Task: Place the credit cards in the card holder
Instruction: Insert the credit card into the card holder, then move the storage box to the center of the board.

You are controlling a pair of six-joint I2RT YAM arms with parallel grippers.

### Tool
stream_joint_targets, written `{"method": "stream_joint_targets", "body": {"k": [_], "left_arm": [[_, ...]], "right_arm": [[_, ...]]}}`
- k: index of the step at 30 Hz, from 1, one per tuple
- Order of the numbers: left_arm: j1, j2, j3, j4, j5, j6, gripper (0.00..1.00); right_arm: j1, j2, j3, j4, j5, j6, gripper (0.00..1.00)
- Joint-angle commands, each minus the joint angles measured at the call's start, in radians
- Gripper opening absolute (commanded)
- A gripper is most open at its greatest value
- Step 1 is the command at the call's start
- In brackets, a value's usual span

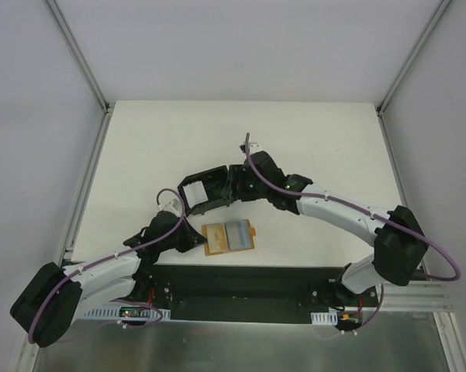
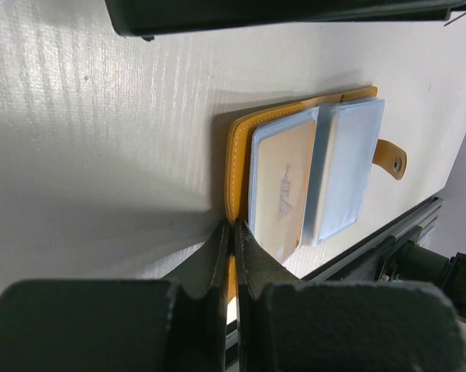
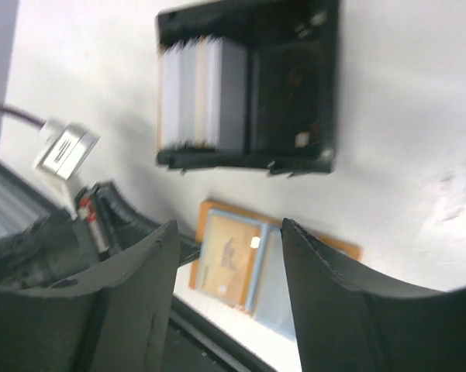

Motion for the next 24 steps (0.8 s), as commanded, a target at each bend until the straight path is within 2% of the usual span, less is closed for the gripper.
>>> {"method": "stream_joint_targets", "body": {"k": [1, 4, 12, 24], "left_arm": [[0.003, 0.006, -0.043, -0.136, -0.040, 0.030, 0.00], [0.003, 0.004, -0.038, -0.137, -0.035, 0.036, 0.00], [0.003, -0.003, -0.043, -0.136, -0.031, 0.027, 0.00], [0.003, -0.005, -0.036, -0.140, -0.035, 0.030, 0.00]], "right_arm": [[-0.063, 0.056, 0.140, -0.179, 0.083, -0.133, 0.60], [-0.101, 0.141, 0.253, -0.242, 0.060, -0.175, 0.61], [-0.150, 0.338, 0.438, -0.270, -0.008, -0.231, 0.62], [-0.158, 0.469, 0.508, -0.290, 0.014, -0.252, 0.60]]}}
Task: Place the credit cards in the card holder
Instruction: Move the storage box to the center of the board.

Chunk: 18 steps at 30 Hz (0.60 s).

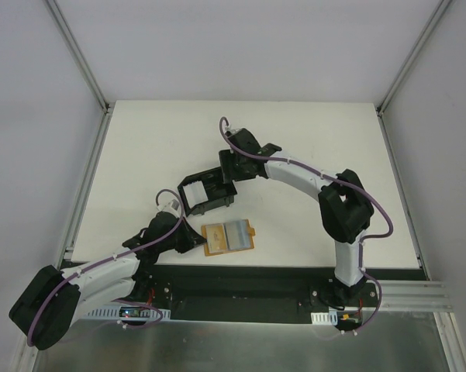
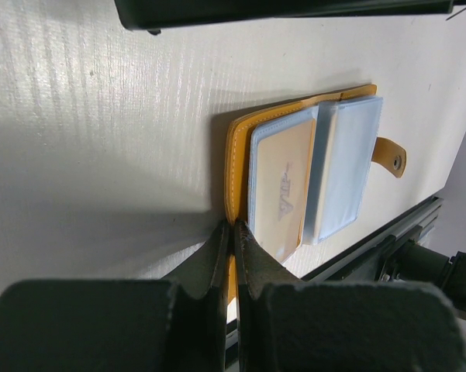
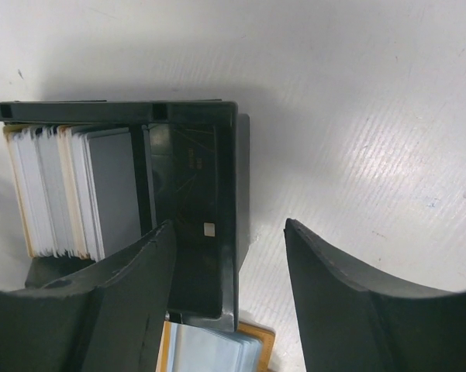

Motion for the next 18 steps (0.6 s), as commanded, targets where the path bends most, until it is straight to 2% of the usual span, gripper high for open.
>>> {"method": "stream_joint_targets", "body": {"k": [1, 6, 18], "left_arm": [[0.003, 0.026, -0.024, -0.131, -0.035, 0.032, 0.00], [0.003, 0.028, -0.030, -0.131, -0.039, 0.030, 0.00], [0.003, 0.052, -0.019, -0.132, -0.037, 0.039, 0.00]], "right_arm": [[-0.005, 0.007, 0.030, -0.028, 0.028, -0.030, 0.58], [-0.023, -0.025, -0.037, -0.018, 0.052, -0.062, 0.45], [-0.080, -0.135, -0.191, 0.023, 0.071, -0.078, 0.41]]}}
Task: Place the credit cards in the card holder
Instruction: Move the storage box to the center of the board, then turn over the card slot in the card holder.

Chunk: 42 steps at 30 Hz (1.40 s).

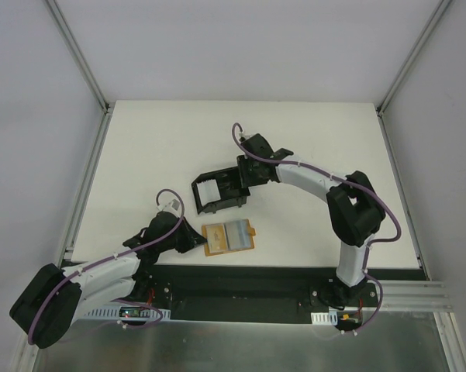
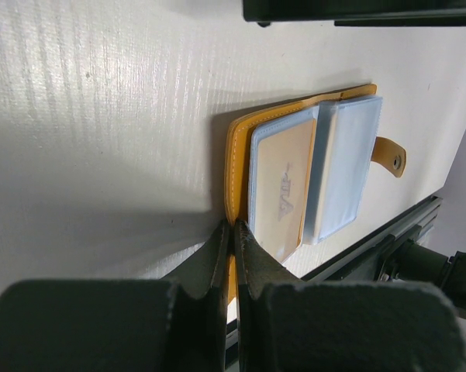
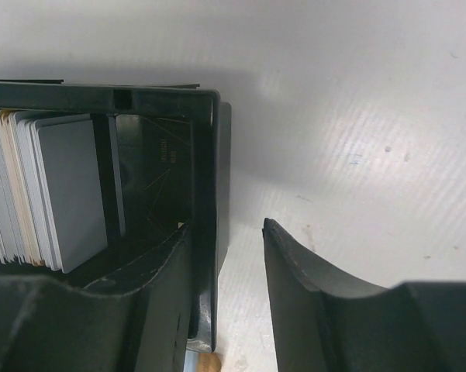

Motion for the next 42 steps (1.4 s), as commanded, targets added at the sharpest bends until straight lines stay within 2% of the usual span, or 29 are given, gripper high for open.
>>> {"method": "stream_joint_targets", "body": {"k": [1, 8, 11, 18, 25, 29, 34, 42], "left_arm": [[0.003, 0.039, -0.019, -0.136, -0.037, 0.039, 0.00], [0.003, 0.039, -0.019, -0.138, -0.039, 0.036, 0.00], [0.003, 0.040, -0.015, -0.138, -0.034, 0.041, 0.00], [0.003, 0.036, -0.007, -0.139, -0.022, 0.042, 0.00], [0.003, 0.030, 0.001, -0.144, -0.014, 0.048, 0.00], [0.003, 0.028, 0.004, -0.149, -0.014, 0.044, 0.00], [0.003, 0.030, 0.014, -0.149, -0.010, 0.044, 0.00], [0.003, 0.048, 0.021, -0.152, -0.004, 0.041, 0.00]], "right_arm": [[-0.030, -0.084, -0.044, 0.004, 0.040, -0.031, 0.41], [-0.068, -0.102, -0.061, 0.007, 0.011, -0.060, 0.42], [-0.073, -0.128, -0.056, 0.017, -0.029, -0.072, 0.48], [-0.074, -0.217, 0.049, -0.048, -0.135, -0.086, 0.54], [-0.074, -0.372, -0.021, -0.042, -0.190, -0.046, 0.57], [-0.053, -0.523, -0.171, 0.024, -0.207, 0.030, 0.56], [0.057, -0.648, -0.403, 0.145, -0.174, 0.170, 0.50], [0.346, -0.552, -0.532, 0.190, 0.000, 0.359, 0.45]]}}
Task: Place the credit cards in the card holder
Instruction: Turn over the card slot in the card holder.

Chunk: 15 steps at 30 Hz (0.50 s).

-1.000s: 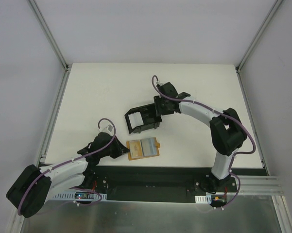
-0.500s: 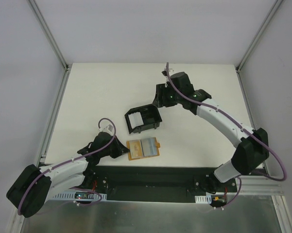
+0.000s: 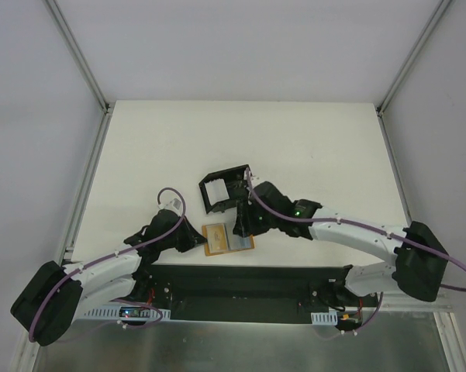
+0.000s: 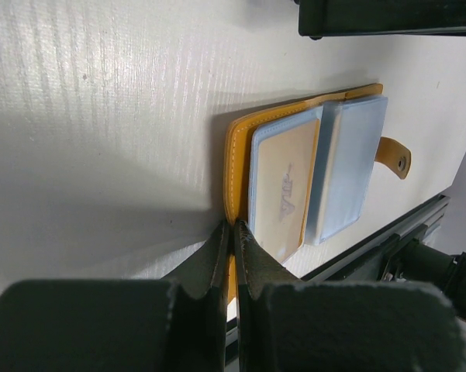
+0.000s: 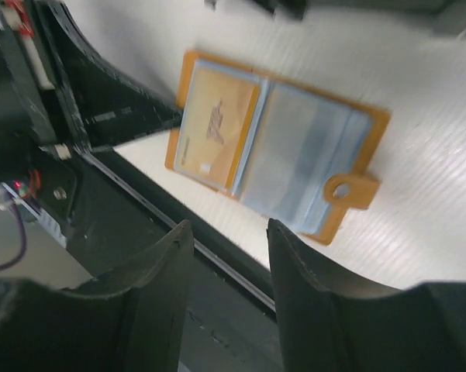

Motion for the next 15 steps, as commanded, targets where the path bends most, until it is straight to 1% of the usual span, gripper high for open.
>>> {"method": "stream_joint_targets", "body": {"k": [1, 3, 6, 12, 15], "left_arm": [[0.003, 0.025, -0.013, -0.120, -0.009, 0.030, 0.00], [0.003, 0.022, -0.013, -0.122, -0.007, 0.030, 0.00], [0.003, 0.022, -0.011, -0.123, -0.003, 0.035, 0.00], [0.003, 0.019, -0.016, -0.120, -0.001, 0.029, 0.00], [0.003, 0.019, -0.017, -0.120, -0.004, 0.027, 0.00]], "right_arm": [[0.122, 0.070, -0.025, 0.063, 0.134, 0.149, 0.45], [0.149, 0.122, -0.020, 0.070, 0.156, 0.170, 0.45], [0.171, 0.197, 0.004, 0.030, 0.194, 0.186, 0.47], [0.172, 0.271, 0.053, -0.033, 0.245, 0.182, 0.49], [0.172, 0.292, 0.057, -0.024, 0.239, 0.177, 0.50]]}}
